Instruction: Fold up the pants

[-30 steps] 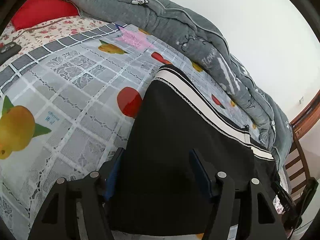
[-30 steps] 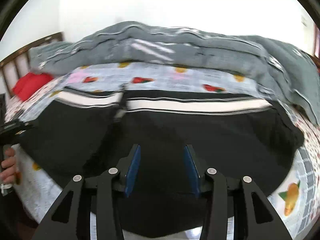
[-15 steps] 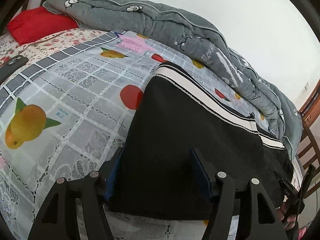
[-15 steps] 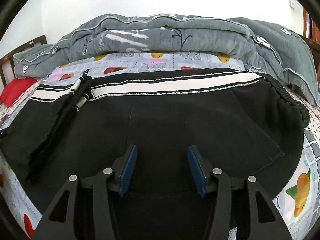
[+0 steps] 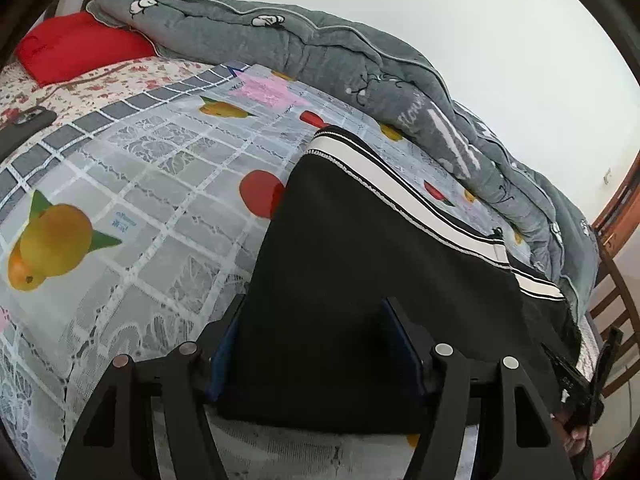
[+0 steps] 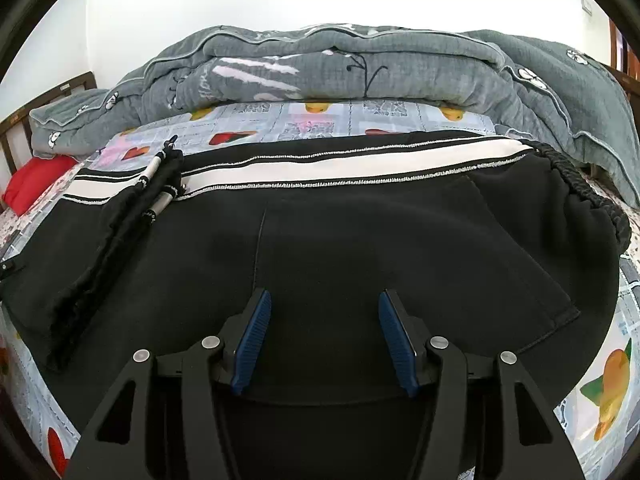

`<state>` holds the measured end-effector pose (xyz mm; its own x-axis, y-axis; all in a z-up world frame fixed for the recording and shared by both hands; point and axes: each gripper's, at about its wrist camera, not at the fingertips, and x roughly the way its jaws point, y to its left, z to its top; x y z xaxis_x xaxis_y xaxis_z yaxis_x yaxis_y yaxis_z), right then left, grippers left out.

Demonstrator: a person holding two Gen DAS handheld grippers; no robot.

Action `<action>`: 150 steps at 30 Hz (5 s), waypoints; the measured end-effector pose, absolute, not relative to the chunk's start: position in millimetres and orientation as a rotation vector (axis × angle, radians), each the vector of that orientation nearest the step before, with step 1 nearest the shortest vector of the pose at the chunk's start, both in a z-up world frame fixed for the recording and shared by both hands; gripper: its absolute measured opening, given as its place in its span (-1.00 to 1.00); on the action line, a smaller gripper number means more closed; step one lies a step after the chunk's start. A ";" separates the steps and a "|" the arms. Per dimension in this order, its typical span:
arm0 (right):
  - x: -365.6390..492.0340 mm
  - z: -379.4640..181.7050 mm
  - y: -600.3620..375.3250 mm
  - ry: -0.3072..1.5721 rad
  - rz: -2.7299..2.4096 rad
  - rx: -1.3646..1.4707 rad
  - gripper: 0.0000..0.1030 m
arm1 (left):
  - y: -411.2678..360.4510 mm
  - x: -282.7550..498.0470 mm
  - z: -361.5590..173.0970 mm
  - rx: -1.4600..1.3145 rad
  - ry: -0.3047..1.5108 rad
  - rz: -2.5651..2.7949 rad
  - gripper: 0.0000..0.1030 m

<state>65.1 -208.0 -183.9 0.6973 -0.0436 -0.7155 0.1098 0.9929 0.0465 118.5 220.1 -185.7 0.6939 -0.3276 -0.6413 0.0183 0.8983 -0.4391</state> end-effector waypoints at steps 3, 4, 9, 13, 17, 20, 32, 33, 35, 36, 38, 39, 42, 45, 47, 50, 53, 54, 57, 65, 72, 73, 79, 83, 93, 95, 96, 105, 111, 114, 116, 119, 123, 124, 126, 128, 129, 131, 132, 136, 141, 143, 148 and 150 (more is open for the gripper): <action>64.3 -184.2 -208.1 0.789 -0.084 0.091 0.08 | 221.8 107.0 -186.6 -0.429 0.786 -0.229 0.23; 64.2 -184.2 -208.2 0.787 -0.084 0.092 0.08 | 223.8 102.4 -187.3 -0.446 0.782 -0.239 0.23; 65.9 -181.3 -206.8 0.795 -0.088 0.083 0.08 | 230.5 102.1 -189.3 -0.516 0.785 -0.272 0.29; 66.2 -174.6 -206.3 0.814 -0.086 0.061 0.11 | 228.0 123.6 -189.1 -0.540 0.788 -0.280 0.42; 58.7 -173.5 -213.1 0.798 -0.099 0.089 0.13 | 224.2 143.0 -189.6 -0.572 0.785 -0.255 0.42; 54.2 -173.6 -215.6 0.784 -0.102 0.105 0.13 | 222.0 140.3 -189.8 -0.568 0.786 -0.261 0.41; 52.2 -172.9 -215.6 0.795 -0.088 0.075 0.13 | 227.2 97.0 -192.6 -0.605 0.774 -0.324 0.42; 52.3 -172.5 -215.3 0.798 -0.090 0.080 0.13 | 226.5 101.2 -192.2 -0.617 0.774 -0.319 0.44; 50.9 -171.6 -214.9 0.802 -0.082 0.091 0.13 | 223.2 111.3 -191.5 -0.633 0.773 -0.297 0.49; 49.3 -171.3 -214.9 0.803 -0.078 0.095 0.13 | 221.7 116.2 -191.1 -0.639 0.768 -0.282 0.51; 44.8 -170.4 -215.2 0.805 -0.070 0.104 0.13 | 219.4 121.4 -191.8 -0.634 0.765 -0.263 0.51; 41.9 -169.8 -215.7 0.806 -0.065 0.107 0.13 | 218.8 122.7 -192.1 -0.636 0.766 -0.255 0.50; 30.4 -167.9 -218.4 0.806 -0.054 0.108 0.13 | 220.3 118.3 -192.0 -0.664 0.765 -0.252 0.50; 19.8 -166.8 -225.9 0.801 -0.057 0.100 0.13 | 219.8 102.8 -192.1 -0.676 0.760 -0.276 0.50; 14.0 -167.1 -232.8 0.803 -0.056 0.112 0.13 | 219.4 96.0 -192.8 -0.686 0.750 -0.285 0.50; 9.4 -166.0 -241.7 0.803 -0.051 0.131 0.13 | 222.1 104.9 -192.6 -0.741 0.757 -0.261 0.50; 3.9 -162.2 -247.9 0.796 -0.056 0.129 0.13 | 218.2 120.0 -191.0 -0.747 0.769 -0.217 0.50; 1.4 -160.6 -249.6 0.790 -0.056 0.130 0.13 | 216.0 122.9 -190.1 -0.739 0.770 -0.203 0.48; -8.2 -156.4 -257.9 0.777 -0.057 0.138 0.13 | 211.1 128.3 -188.7 -0.720 0.777 -0.152 0.25; -23.5 -155.3 -294.0 0.766 -0.094 0.161 0.13 | 215.6 129.8 -181.9 -0.787 0.814 -0.016 -0.64; -32.5 -146.7 -329.3 0.735 -0.126 0.183 0.13 | 154.5 129.5 -116.3 -0.629 0.716 -0.026 -0.71; -34.3 -144.9 -334.5 0.730 -0.135 0.181 0.13 | 144.4 129.3 -107.6 -0.606 0.704 -0.043 -0.71; -51.5 -132.9 -375.2 0.701 -0.172 0.226 0.13 | 46.2 128.0 -59.1 -0.412 0.642 -0.209 -0.71; -65.4 -126.5 -397.9 0.695 -0.202 0.244 0.13 | -18.5 119.7 -49.3 -0.322 0.637 -0.299 -0.72; -98.5 -130.6 -425.0 0.730 -0.258 0.235 0.13 | -142.3 107.3 -117.9 -0.267 0.834 -0.503 -0.72; -99.2 -133.2 -423.4 0.742 -0.254 0.231 0.13 | -156.5 103.1 -132.6 -0.233 0.860 -0.508 -0.72; -98.4 -134.1 -421.1 0.747 -0.247 0.226 0.13 | -161.7 101.3 -136.9 -0.214 0.871 -0.508 -0.71; -61.0 -123.8 -381.0 0.715 -0.101 0.210 0.13 | -122.0 93.9 -106.3 -0.242 0.820 -0.697 0.28; -7.3 -123.7 -346.6 0.725 0.085 0.313 0.24 | -74.2 90.6 -94.7 -0.150 0.767 -0.558 0.34; 21.9 -139.5 -331.0 0.779 0.162 0.398 0.24 | -44.9 84.6 -100.0 -0.146 0.766 -0.501 0.34; 39.8 -155.4 -323.4 0.830 0.204 0.462 0.24 | -25.9 79.6 -105.4 -0.161 0.754 -0.494 0.35; 57.8 -173.3 -313.1 0.873 0.212 0.499 0.19 | -4.9 70.9 -119.6 -0.188 0.777 -0.494 0.38; 64.3 -163.3 -298.2 0.837 0.239 0.438 -0.59 | 5.2 58.0 -141.4 -0.204 0.806 -0.517 0.41; 63.4 -157.6 -297.4 0.816 0.237 0.423 -0.61 | 3.6 55.1 -150.0 -0.195 0.829 -0.512 0.41; 62.1 -145.9 -294.4 0.790 0.241 0.382 -0.62 | -0.4 49.8 -161.1 -0.173 0.857 -0.505 0.41; 59.9 -134.0 -292.4 0.752 0.232 0.340 -0.63 | -8.7 47.6 -170.0 -0.165 0.861 -0.499 0.41; 59.5 -128.1 -291.7 0.740 0.231 0.317 -0.64 | -12.4 46.2 -171.3 -0.154 0.850 -0.485 0.41; 58.8 -117.9 -295.0 0.717 0.225 0.301 -0.64 | -24.0 46.8 -173.5 -0.110 0.830 -0.450 0.41; 59.2 -113.5 -299.9 0.711 0.223 0.297 -0.65 | -30.3 48.1 -174.8 -0.084 0.829 -0.431 0.41; 51.4 -87.2 -317.6 0.647 0.165 0.225 -0.67 | -50.2 49.2 -175.9 0.031 0.824 -0.339 0.42; 16.2 -53.5 -381.2 0.513 -0.014 0.172 -0.68 | -64.7 45.8 -167.3 0.042 0.806 -0.366 0.42; 7.8 -57.6 -410.6 0.508 -0.087 0.185 -0.68 | -68.8 44.1 -165.3 0.031 0.793 -0.408 0.50; 19.5 -125.4 -448.7 0.723 -0.189 0.165 -0.62 | -83.3 43.1 -169.8 0.053 0.804 -0.429 0.56; 16.5 -147.6 -448.7 0.775 -0.199 0.132 -0.60 | -80.0 43.3 -169.4 0.037 0.817 -0.430 0.56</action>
<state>16.5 -448.7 -147.6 0.6969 -0.1297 -0.7054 0.2265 0.9730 0.0448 43.3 -80.0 -169.4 0.6036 -0.3572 -0.7128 0.3857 0.9133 -0.1311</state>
